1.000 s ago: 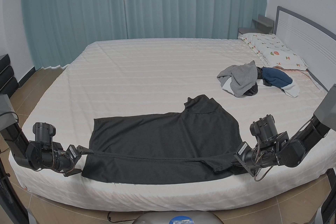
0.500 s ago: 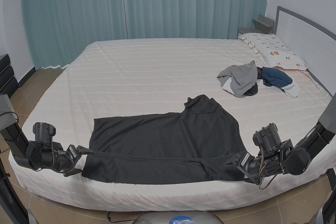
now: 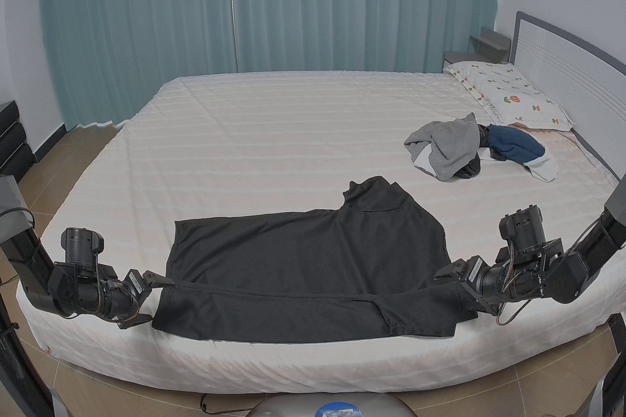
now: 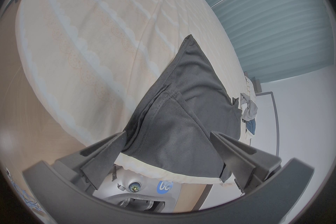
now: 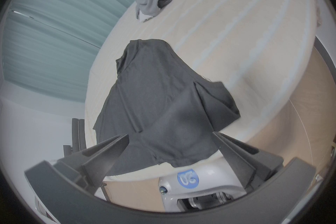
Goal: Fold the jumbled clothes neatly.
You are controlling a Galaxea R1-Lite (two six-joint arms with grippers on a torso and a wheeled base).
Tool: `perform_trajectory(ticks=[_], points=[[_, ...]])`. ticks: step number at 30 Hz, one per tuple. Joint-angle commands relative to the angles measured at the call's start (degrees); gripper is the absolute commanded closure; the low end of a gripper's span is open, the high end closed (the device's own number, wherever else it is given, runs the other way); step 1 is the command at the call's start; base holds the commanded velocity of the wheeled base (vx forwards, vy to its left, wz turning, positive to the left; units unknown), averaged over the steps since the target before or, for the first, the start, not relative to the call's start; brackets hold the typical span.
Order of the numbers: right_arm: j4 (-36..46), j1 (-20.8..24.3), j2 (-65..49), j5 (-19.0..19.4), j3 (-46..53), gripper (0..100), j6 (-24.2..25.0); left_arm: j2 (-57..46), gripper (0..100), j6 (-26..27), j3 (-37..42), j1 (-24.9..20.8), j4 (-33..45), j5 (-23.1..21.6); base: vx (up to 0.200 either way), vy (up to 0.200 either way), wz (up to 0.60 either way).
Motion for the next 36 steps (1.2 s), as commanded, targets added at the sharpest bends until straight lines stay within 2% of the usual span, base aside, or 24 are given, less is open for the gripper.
perform_trajectory(ticks=[1, 9, 12, 16, 27, 33, 36], points=[[-4.7, -2.6, 6.8, 0.3, -1.9, 0, -2.9, 0.0, 0, 0.0, 0.0, 0.0, 0.0, 0.0, 0.0, 0.0, 0.0], [-12.0, -4.3, 13.1, 0.5, -2.3, 0, -6.4, 0.0, 0, 0.0, 0.0, 0.0, 0.0, 0.0, 0.0, 0.0, 0.0], [-13.0, -4.7, 12.7, 1.9, -2.3, 0, -6.3, 0.1, 0, 0.0, 0.0, 0.0, 0.0, 0.1, 0.0, 0.0, 0.0], [-13.3, -5.0, 12.7, 3.4, -2.6, 0, -6.0, 0.1, 0, 0.0, 0.0, 0.0, 0.0, 0.1, 0.0, 0.0, 0.0], [-13.3, -5.1, 13.3, 3.9, -3.7, 0, -5.7, 0.2, 0, 0.2, 0.0, -0.1, -0.1, 0.1, 0.0, 0.0, 0.0], [-13.2, -6.7, 10.6, 4.1, -3.5, 0, -5.7, 0.2, 0, 0.1, 0.0, -0.1, -0.1, 0.1, 0.0, 0.0, 0.0], [-13.2, -6.7, 9.5, 5.6, -2.6, 0, -5.4, 0.2, 0, 0.2, 0.0, -0.1, -0.1, 0.1, 0.0, 0.0, 0.0]])
